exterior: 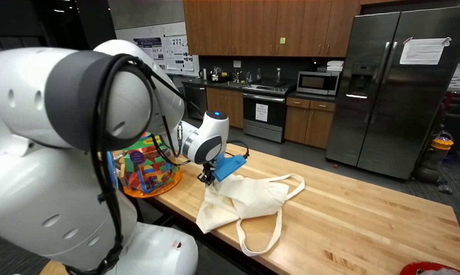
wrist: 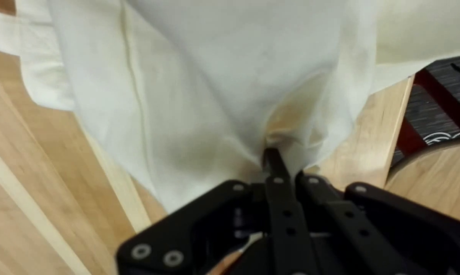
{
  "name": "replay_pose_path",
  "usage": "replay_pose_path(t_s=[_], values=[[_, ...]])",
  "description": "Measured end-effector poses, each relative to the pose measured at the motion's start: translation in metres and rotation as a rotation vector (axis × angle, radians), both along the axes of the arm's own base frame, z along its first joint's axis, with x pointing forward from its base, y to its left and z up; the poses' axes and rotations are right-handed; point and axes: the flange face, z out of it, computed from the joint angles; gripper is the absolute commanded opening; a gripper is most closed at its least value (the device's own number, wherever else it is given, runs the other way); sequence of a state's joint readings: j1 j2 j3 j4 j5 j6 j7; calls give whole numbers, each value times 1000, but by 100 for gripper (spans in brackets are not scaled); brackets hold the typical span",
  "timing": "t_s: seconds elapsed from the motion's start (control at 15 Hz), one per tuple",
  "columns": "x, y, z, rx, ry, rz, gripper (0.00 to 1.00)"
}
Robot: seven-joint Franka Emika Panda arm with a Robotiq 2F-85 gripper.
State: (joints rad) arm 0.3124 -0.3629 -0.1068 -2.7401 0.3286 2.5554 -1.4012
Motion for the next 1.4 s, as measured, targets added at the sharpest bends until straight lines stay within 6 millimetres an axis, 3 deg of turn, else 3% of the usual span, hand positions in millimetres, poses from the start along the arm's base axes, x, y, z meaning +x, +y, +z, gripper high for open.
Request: replay_pose_path(t_s=[0.2, 0.33, 0.47, 0.67, 0.93, 1.4], values=[[17, 50, 20, -8, -45, 95, 1], [37, 59, 39, -5, -89, 104, 1], [60, 52, 60, -4, -134, 79, 1], [88, 16, 86, -15, -192, 8, 1], [109, -50, 109, -16, -240, -115, 1], [116, -185, 112, -41, -268, -283, 1]])
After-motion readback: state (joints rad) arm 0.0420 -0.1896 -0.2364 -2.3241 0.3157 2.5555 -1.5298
